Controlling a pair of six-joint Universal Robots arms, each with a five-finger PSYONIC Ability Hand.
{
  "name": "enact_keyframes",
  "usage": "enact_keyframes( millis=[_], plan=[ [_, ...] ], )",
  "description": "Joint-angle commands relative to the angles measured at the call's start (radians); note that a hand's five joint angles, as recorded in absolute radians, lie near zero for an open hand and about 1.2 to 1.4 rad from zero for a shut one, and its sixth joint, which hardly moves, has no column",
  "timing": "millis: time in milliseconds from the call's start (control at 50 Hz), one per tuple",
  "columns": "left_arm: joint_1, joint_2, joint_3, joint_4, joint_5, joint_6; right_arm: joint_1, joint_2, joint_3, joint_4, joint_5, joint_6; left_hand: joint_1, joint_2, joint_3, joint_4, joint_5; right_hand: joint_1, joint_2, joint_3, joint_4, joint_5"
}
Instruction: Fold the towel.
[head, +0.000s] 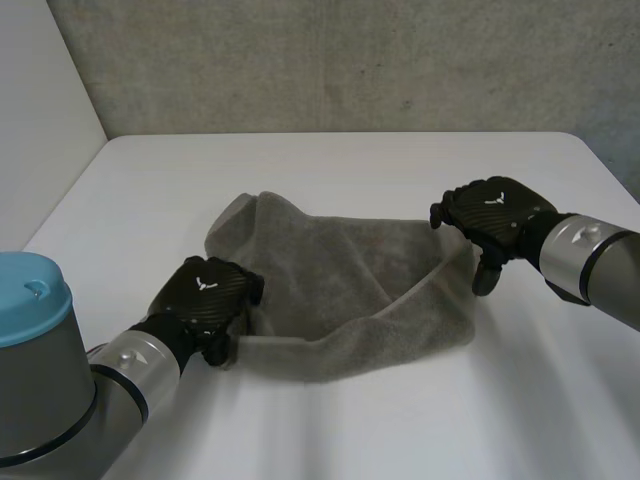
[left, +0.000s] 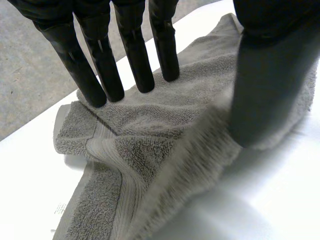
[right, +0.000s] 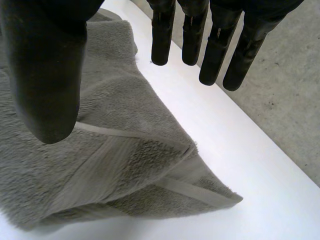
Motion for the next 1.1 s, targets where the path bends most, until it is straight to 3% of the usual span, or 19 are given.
enact_keyframes(
  millis=[20,100,260,320,360,380,420,460,540,580,600,680,740,1100],
  plan=[
    [0.008,-0.006,-0.005,-0.003,-0.003,0.002,0.036,0.157,-0.129,0.010,0.012,-0.006,-0.309,-0.313,-0.301,-0.308,-0.468,-0.042,-0.035,-0.031,-0.022,0.011],
    [0.020,-0.014,-0.017,-0.003,-0.003,0.002,0.062,0.236,-0.197,0.041,0.032,-0.017,-0.320,-0.325,-0.312,-0.320,-0.480,-0.039,-0.032,-0.028,-0.019,0.014],
    [0.057,-0.044,-0.055,-0.001,0.000,0.002,0.092,0.415,-0.352,0.108,0.124,-0.184,-0.370,-0.375,-0.362,-0.369,-0.530,-0.004,0.003,0.007,0.017,0.049],
    [0.063,-0.049,-0.072,-0.003,0.008,0.002,0.112,0.441,-0.380,0.130,0.165,-0.230,-0.370,-0.375,-0.362,-0.369,-0.530,0.152,0.159,0.162,0.172,0.204],
    [0.063,-0.049,-0.085,-0.003,0.009,0.002,0.107,0.441,-0.389,0.142,0.179,-0.233,-0.370,-0.375,-0.362,-0.369,-0.530,0.443,0.450,0.454,0.464,0.496],
    [0.063,-0.049,-0.085,-0.003,0.009,0.002,0.107,0.441,-0.389,0.142,0.179,-0.233,-0.370,-0.375,-0.362,-0.369,-0.530,0.445,0.452,0.456,0.466,0.498],
    [0.066,-0.046,-0.095,-0.001,0.012,0.001,0.102,0.441,-0.393,0.147,0.177,-0.227,-0.367,-0.372,-0.359,-0.367,-0.527,0.927,0.934,0.938,0.947,0.980],
    [0.067,-0.046,-0.097,-0.001,0.012,0.001,0.101,0.443,-0.392,0.144,0.176,-0.215,-0.365,-0.369,-0.356,-0.364,-0.524,0.984,0.991,0.995,1.004,1.037],
    [0.070,-0.047,-0.082,0.002,0.012,0.001,0.096,0.433,-0.387,0.124,0.182,-0.135,-0.353,-0.357,-0.345,-0.352,-0.512,0.984,0.991,0.995,1.005,1.037],
    [0.075,-0.050,-0.076,0.005,0.012,0.001,0.075,0.403,-0.371,0.089,0.182,0.018,-0.344,-0.348,-0.336,-0.343,-0.503,0.984,0.991,0.995,1.005,1.037],
    [0.078,-0.057,-0.066,0.005,0.012,0.002,0.075,0.403,-0.370,0.088,0.182,0.018,-0.341,-0.345,-0.333,-0.340,-0.500,0.984,0.991,0.995,1.005,1.037],
    [0.081,-0.084,-0.045,0.002,0.012,0.002,-0.015,0.332,-0.277,-0.005,0.168,0.214,-0.329,-0.334,-0.321,-0.328,-0.489,0.984,0.991,0.995,1.005,1.037],
    [0.081,-0.116,-0.026,0.002,0.011,0.002,-0.054,0.292,-0.210,-0.072,0.162,0.274,-0.280,-0.284,-0.272,-0.279,-0.439,0.984,0.991,0.995,1.005,1.037],
    [0.077,-0.224,0.024,0.043,0.000,-0.013,-0.123,0.259,-0.045,-0.171,0.142,0.308,0.044,0.039,0.052,0.044,-0.116,0.984,0.991,0.995,1.005,1.037]
  ],
)
